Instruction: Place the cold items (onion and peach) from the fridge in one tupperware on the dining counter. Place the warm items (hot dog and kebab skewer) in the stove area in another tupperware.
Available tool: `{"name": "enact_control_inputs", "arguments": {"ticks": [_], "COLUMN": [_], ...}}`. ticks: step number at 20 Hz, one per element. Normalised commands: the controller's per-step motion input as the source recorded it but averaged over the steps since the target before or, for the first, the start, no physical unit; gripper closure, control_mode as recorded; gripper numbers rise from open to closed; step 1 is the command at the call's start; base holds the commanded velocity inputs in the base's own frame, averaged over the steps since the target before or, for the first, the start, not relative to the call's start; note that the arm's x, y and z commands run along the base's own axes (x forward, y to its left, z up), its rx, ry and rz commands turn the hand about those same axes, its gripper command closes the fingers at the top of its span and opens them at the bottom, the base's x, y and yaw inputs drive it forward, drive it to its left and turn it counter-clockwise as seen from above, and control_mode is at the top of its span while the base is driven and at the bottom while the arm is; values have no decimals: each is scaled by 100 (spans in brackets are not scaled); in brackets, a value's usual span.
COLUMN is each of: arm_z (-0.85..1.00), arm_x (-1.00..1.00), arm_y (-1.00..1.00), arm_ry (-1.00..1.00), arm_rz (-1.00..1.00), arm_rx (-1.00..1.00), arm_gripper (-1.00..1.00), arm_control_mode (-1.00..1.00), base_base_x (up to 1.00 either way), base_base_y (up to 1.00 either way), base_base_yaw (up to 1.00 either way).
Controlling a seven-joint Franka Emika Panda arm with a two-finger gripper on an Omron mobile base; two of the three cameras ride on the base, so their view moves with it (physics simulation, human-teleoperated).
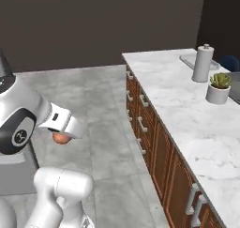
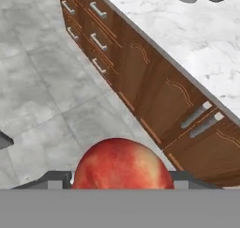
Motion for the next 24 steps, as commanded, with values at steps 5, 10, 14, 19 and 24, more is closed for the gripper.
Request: {"name": "enact_control_inputs", "arguments": {"ticks": [5,10,14,19,24], "arm_z": [0,0,0,0,0], "arm_x": [0,0,0,0,0], "arm_y": [0,0,0,0,0], "arm_ry": [0,0,0,0,0], "arm_rz": [0,0,0,0,0], "arm_rx": [0,0,0,0,0], "arm_gripper": [100,100,100,100,100], "arm_control_mode": [100,100,100,100,100], "base_base_x": [0,3,30,48,57], "base_base_y": [-26,-5,-13,-11,-22], "base_base_yaw": [-68,-31,-14,-7,0]}}
